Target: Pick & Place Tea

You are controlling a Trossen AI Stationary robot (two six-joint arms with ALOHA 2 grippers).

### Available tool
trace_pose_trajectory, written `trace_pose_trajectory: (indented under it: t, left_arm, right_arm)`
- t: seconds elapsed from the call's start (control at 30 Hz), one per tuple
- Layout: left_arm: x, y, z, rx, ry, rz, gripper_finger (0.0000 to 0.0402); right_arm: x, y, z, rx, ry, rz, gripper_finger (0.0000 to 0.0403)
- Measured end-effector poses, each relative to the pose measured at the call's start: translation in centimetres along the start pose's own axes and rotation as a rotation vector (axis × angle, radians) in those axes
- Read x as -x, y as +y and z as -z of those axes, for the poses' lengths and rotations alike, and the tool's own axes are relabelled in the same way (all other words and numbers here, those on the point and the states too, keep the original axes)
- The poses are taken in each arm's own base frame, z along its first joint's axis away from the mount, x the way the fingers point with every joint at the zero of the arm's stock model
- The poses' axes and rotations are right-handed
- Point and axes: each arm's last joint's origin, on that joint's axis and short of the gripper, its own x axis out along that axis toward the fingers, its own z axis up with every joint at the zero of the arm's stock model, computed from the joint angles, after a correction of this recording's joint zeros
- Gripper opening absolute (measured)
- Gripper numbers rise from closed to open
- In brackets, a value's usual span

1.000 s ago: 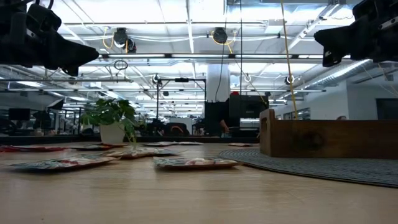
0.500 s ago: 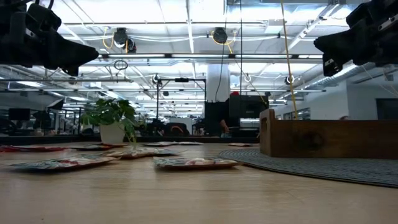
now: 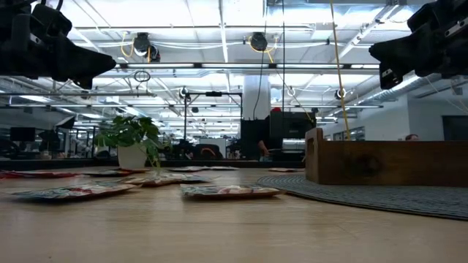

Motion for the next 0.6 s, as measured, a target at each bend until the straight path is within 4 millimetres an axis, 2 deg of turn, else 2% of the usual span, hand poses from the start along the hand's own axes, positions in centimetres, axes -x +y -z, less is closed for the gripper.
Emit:
trace_pose_trajectory:
  t: [0.6]
  left_arm:
    - [0.0,0.0,0.0,0.0,0.0,0.0,0.0072]
  right_arm:
    - [0.0,0.0,0.01,0.008,0.001,0.0,0.0]
